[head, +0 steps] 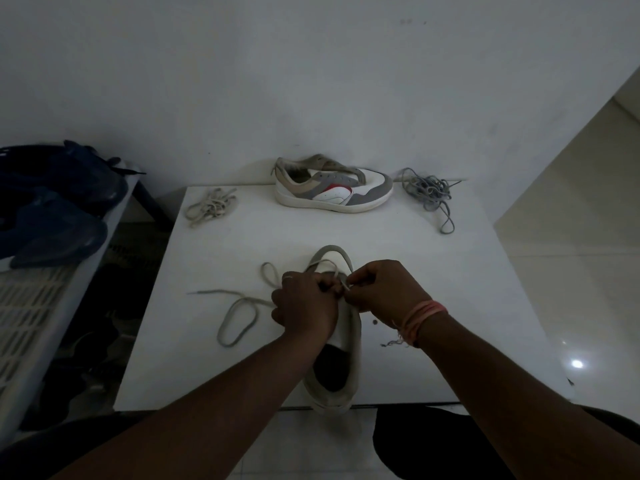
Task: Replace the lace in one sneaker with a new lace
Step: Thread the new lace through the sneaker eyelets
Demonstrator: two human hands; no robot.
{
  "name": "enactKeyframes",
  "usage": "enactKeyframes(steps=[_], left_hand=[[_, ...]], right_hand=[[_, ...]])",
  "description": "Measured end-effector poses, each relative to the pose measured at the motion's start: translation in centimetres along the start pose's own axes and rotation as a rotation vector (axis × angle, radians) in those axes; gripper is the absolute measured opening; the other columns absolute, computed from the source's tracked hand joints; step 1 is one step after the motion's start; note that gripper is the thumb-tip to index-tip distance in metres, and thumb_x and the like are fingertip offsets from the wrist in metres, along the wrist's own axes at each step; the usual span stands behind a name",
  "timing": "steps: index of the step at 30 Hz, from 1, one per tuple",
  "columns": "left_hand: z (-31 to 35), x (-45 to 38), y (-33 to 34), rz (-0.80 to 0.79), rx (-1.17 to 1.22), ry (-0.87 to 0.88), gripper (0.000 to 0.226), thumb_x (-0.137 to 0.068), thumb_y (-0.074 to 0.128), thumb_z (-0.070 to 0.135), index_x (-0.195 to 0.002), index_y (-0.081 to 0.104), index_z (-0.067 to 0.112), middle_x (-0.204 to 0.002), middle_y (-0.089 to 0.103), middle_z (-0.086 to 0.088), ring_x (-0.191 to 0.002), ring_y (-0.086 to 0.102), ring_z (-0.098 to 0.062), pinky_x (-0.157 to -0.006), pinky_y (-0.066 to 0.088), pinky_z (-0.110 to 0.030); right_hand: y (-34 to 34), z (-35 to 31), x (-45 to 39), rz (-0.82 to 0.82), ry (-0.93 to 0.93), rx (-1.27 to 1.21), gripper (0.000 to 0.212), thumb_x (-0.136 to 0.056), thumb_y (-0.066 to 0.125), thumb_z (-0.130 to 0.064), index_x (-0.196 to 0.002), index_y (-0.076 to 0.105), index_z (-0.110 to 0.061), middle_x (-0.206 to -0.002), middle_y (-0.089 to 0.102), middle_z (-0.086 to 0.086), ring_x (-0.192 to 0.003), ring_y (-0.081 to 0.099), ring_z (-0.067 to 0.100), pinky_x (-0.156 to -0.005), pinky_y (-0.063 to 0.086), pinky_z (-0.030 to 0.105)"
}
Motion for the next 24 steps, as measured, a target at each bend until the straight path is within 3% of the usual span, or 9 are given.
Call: enactKeyframes(steps=[4,11,16,18,21,24], left_hand=[[0.1,0.7,-0.2,0.060,-0.007,-0.019,0.021,-0.094,0.058,0.039,-0.109,0.072,0.031,-0.121,0.050,-0.006,-0.115,0.050,-0.035,-0.089,0.043,-0.045],[-1.0,0.8,-0.1,0.101,0.211,-0.099,0.014,-0.089,0.065,0.035,-0.096,0.077,0.034,-0.122,0.053,-0.004,-0.113,0.054,-0.035,-0.091,0.048,-0.050],[-1.3,1.2,0.1,0.121,0.223,-0.147,0.020,-0.094,0.061,0.034,-0.110,0.071,0.027,-0.130,0.047,-0.005,-0.120,0.047,-0.034,-0.096,0.042,-0.047],[-1.5,1.1,0.2,0.116,0.257,-0.168,0.017,-0.092,0.065,0.036,-0.106,0.073,0.028,-0.129,0.050,-0.004,-0.119,0.049,-0.034,-0.095,0.045,-0.048],[-1.6,0.7,-0.2,0.109,0.251,-0.158,0.007,-0.086,0.072,0.040,-0.090,0.075,0.036,-0.123,0.058,-0.002,-0.113,0.056,-0.034,-0.092,0.048,-0.052],[-1.4,0.3,-0.4,0.092,0.186,-0.103,0.002,-0.086,0.073,0.040,-0.086,0.073,0.038,-0.120,0.053,-0.003,-0.113,0.054,-0.035,-0.093,0.044,-0.047]], right_hand=[[0.2,-0.1,0.0,-0.012,0.005,0.017,0.010,-0.080,0.072,-0.004,-0.083,0.074,-0.014,-0.085,0.074,0.014,-0.080,0.072,0.028,-0.069,0.059,0.038],[0.8,-0.3,-0.4,-0.051,-0.011,0.075,0.024,-0.082,0.072,-0.009,-0.106,0.075,-0.012,-0.095,0.072,0.005,-0.061,0.055,0.004,-0.052,0.041,0.015],[0.8,-0.2,-0.6,-0.023,-0.004,0.003,0.019,-0.084,0.073,-0.012,-0.102,0.077,-0.015,-0.089,0.072,-0.001,-0.069,0.060,0.006,-0.056,0.043,0.017],[1.0,-0.1,-0.7,-0.036,-0.002,0.005,0.020,-0.084,0.072,-0.010,-0.104,0.076,-0.015,-0.089,0.070,-0.003,-0.072,0.061,0.006,-0.058,0.046,0.017],[1.2,0.1,-0.7,-0.072,0.025,-0.018,0.015,-0.084,0.073,-0.007,-0.096,0.076,-0.016,-0.089,0.072,0.001,-0.080,0.066,0.012,-0.076,0.058,0.026],[1.5,0.1,-0.4,-0.110,0.058,-0.076,0.017,-0.082,0.077,-0.005,-0.079,0.073,-0.022,-0.086,0.074,0.008,-0.073,0.067,0.011,-0.069,0.057,0.019]])
Point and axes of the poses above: each hand's wrist, its own x-axis away from the middle knuckle, its own y-axis out of the palm, z = x × y, the point moved 10 cm from there along -x, towards the middle knuckle
